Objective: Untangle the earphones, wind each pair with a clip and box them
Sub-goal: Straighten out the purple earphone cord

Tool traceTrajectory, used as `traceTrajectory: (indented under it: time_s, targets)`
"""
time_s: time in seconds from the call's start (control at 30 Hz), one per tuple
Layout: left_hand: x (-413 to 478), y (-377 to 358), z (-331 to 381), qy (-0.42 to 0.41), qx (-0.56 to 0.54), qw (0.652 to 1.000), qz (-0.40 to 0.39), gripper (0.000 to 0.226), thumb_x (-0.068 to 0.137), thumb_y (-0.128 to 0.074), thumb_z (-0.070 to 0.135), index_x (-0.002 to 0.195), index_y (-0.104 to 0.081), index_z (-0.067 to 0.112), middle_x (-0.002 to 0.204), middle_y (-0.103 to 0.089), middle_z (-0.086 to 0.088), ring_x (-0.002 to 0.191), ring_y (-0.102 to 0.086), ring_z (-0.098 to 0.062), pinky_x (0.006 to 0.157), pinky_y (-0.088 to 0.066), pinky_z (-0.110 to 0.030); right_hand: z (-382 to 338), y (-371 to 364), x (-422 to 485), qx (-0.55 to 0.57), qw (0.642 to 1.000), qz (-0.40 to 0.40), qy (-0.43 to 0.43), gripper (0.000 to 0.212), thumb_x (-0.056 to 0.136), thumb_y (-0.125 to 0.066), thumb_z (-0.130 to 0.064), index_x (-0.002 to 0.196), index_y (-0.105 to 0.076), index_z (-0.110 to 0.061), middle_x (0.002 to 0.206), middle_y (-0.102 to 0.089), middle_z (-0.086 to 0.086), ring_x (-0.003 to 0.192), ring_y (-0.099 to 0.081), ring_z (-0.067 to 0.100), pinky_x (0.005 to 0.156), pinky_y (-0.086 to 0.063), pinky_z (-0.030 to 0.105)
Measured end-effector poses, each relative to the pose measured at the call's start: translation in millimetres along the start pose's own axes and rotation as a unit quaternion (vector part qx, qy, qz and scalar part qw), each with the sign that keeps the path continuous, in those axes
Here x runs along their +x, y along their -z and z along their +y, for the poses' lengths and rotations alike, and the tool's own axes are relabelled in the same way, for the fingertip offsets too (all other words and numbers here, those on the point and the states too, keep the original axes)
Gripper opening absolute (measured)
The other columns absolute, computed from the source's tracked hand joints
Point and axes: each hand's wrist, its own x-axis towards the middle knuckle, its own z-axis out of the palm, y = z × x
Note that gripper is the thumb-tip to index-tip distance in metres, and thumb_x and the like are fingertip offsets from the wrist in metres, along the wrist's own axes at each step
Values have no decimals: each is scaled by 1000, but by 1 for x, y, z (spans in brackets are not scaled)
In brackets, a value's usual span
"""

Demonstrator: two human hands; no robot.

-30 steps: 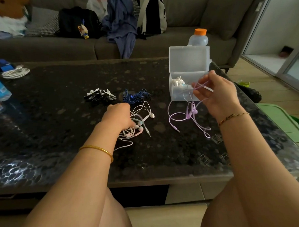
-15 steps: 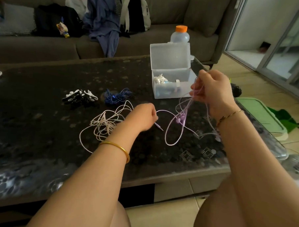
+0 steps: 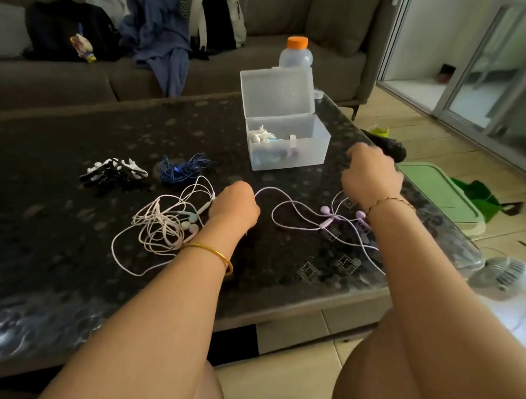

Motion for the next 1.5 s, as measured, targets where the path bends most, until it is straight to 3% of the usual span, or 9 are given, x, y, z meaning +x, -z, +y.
traceTrajectory:
  time_s: [0.17, 0.3, 0.4, 0.53, 0.63, 0.73, 1.0, 1.3, 1.5]
  targets:
    - [1, 21, 4, -8, -161, 987, 0, 19, 95, -54, 16, 103, -64, 3, 96, -67, -13, 83, -66, -24, 72, -55, -35, -13, -1, -3, -4, 998, 21, 56, 36, 90, -50, -8, 121, -59, -23, 126, -57, 9, 120, -47, 33, 103, -35, 51]
    - [-11, 43, 5, -41, -330, 941, -61, 21, 98, -42, 8, 94, -62, 10, 80, -62, -4, 68, -53, -11, 65, -49, -25, -35, -12, -15, 179, 957, -92, 211, 41, 91, -52, -5, 129, -55, -19, 127, -58, 1, 116, -53, 19, 94, -40, 22]
    - [-17, 51, -3, -46, -417, 903, -89, 24, 97, -41, 5, 99, -65, 11, 75, -60, -1, 65, -50, -10, 65, -45, -24, -50, -16, -19, 169, 936, -122, 282, 23, 95, -50, -13, 112, -64, -11, 109, -65, 6, 99, -58, 20, 90, -47, 30]
    - [-20, 57, -18, -39, -484, 863, -137, 21, 99, -48, 13, 100, -68, 12, 68, -61, 4, 67, -56, -8, 64, -48, -23, -54, -13, -19, 249, 923, -126, 265, 25, 99, -44, -17, 100, -66, -7, 77, -64, 7, 72, -60, 18, 75, -50, 28]
    - [-23, 63, -26, -58, -528, 814, -233, 22, 100, -47, 15, 103, -68, 11, 63, -60, 7, 63, -56, -5, 63, -50, -22, -60, -13, -22, 293, 915, -104, 256, 25, 100, -41, -16, 112, -63, -14, 75, -57, -2, 64, -55, 12, 60, -50, 18]
    - [-27, 70, -28, -81, -606, 741, -277, 23, 100, -44, 14, 103, -66, 9, 64, -57, 6, 61, -55, -4, 62, -52, -19, -67, -17, -25, 304, 909, -136, 252, 27, 100, -40, -16, 116, -61, -11, 74, -54, 2, 62, -52, 13, 55, -55, 28]
    - [-27, 74, -27, 19, -780, 607, -149, 15, 98, -50, 17, 97, -65, 17, 83, -75, 6, 73, -70, -3, 72, -52, -19, -88, -23, -41, 243, 900, -247, 264, 30, 98, -37, -10, 71, -48, -8, 61, -45, 3, 44, -40, 9, 39, -35, 16]
    - [-23, 71, -29, 53, -721, 691, 15, 15, 93, -58, 15, 103, -65, 24, 98, -73, 11, 86, -68, 2, 70, -39, -19, -95, -15, -49, 126, 894, -264, 339, 31, 100, -41, -19, 113, -63, -3, 80, -56, 2, 65, -48, 7, 65, -42, 19]
    - [-21, 61, -28, -76, -490, 857, 142, 16, 88, -62, 6, 100, -70, 13, 94, -73, -2, 87, -69, -9, 81, -53, -18, -88, -1, -35, 151, 921, -113, 341, 22, 96, -47, -19, 97, -67, -9, 81, -59, -1, 70, -51, 9, 66, -43, 20]
